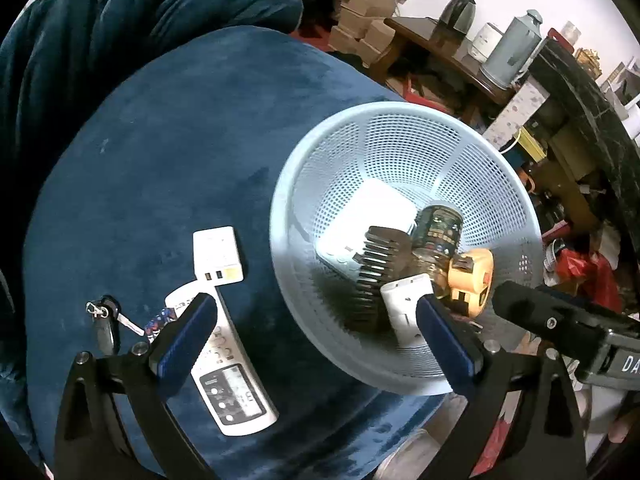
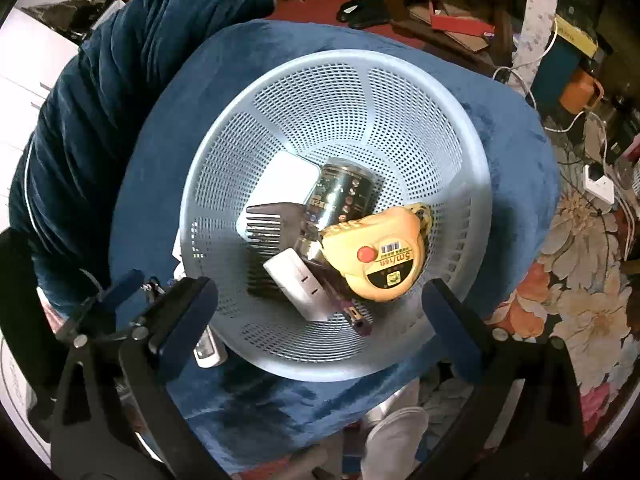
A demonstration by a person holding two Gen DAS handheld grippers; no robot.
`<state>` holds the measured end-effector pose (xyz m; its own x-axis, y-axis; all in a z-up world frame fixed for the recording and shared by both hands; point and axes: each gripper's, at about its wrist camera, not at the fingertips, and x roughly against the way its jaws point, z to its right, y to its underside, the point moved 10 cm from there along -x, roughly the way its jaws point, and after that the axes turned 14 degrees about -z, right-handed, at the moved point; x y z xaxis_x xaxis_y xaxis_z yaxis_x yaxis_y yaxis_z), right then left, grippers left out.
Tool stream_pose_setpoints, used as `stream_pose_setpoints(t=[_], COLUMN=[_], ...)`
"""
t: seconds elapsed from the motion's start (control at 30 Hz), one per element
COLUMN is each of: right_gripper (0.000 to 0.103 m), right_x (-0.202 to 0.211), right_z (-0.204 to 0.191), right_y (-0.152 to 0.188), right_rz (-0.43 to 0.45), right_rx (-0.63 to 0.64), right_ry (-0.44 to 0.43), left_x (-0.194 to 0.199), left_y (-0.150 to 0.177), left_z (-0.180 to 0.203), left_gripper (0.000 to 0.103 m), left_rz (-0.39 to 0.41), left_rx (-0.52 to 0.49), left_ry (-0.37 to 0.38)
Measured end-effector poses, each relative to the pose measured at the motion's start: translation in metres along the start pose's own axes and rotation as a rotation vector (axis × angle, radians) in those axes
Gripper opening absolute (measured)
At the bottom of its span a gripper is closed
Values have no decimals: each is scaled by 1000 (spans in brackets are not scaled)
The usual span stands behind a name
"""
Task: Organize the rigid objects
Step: 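Move both open tools back over the remaining objects on the table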
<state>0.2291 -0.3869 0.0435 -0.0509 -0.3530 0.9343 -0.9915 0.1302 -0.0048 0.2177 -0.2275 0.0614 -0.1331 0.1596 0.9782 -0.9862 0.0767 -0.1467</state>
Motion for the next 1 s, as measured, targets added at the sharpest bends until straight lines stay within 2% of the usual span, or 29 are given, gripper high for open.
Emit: stream_pose_setpoints(t=[1.0], right_gripper=[103], right_x=[-13], right_z=[-32], right_y=[5], right_rz=[-30], right_rx=[77], right_ry=[64], left_x=[5], left_y=[10], left_z=[-43], left_gripper=[100], left_rz=[-7], left_rx=[61], left_ry=[-9])
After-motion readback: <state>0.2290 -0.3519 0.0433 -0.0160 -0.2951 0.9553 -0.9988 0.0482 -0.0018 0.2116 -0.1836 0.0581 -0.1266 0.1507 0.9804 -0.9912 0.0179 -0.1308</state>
